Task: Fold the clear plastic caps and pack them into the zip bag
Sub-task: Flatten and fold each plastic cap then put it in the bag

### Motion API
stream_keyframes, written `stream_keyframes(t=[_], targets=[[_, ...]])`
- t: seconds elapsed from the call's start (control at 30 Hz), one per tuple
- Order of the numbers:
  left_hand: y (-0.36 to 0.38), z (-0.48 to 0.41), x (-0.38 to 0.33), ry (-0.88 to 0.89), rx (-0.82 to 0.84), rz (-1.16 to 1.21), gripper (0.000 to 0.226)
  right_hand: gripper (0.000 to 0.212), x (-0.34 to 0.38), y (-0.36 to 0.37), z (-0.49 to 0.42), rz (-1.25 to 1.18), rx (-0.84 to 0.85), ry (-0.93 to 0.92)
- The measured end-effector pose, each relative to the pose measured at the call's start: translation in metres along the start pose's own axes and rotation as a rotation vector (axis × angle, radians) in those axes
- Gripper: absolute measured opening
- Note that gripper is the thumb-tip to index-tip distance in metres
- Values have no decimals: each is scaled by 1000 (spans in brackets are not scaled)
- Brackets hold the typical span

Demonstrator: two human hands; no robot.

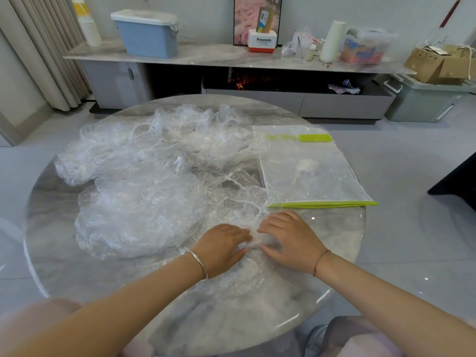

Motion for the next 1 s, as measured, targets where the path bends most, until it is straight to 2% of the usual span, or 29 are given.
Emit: stream_keyframes(t=[0.1,0.2,0.3,0.37,0.43,0.53,0.63,0.67,0.73,0.87,1.0], targets=[[-4,-1,3,-80,-63,71,42,34,-10,13,7,-19,163,76],[-8,-3,4,-102,-92,108,45,27,-13,9,0,-137,119,175],[-23,-7,-1,-67,-205,149,53,25,-9,-6,-14,-320,79,292],[-43,-10,-2,-106,-330,210,37,27,-5,-15,-24,-504,59,347],[-58,-10,2,-227,-425,431,19,28,-3,-26,-31,-719,-16,431],[-66,-6,14,-435,-512,978,11,27,-4,-30,-38,-1061,-69,662],[-66,-1,15,-542,-499,1316,24,7,8,-23,-42,-1213,68,724],[-68,-1,15,-544,-490,1360,31,11,11,-21,-42,-1233,78,732],[-73,0,16,-539,-452,1342,33,11,11,-21,-43,-1260,42,767],[-83,1,22,-589,-420,1346,12,14,7,-33,-47,-1266,9,800],[-89,2,21,-607,-397,1274,11,5,9,-44,-48,-1246,27,751]])
Point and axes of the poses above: each hand's wrist, its own z-axis away from the middle knuckle, its own y-axis out of the palm, x = y × z, the point moved 6 cm from there along -z, towards the middle knuckle, and after that the axes turned 11 degrees about z, right-handed, at the moved point
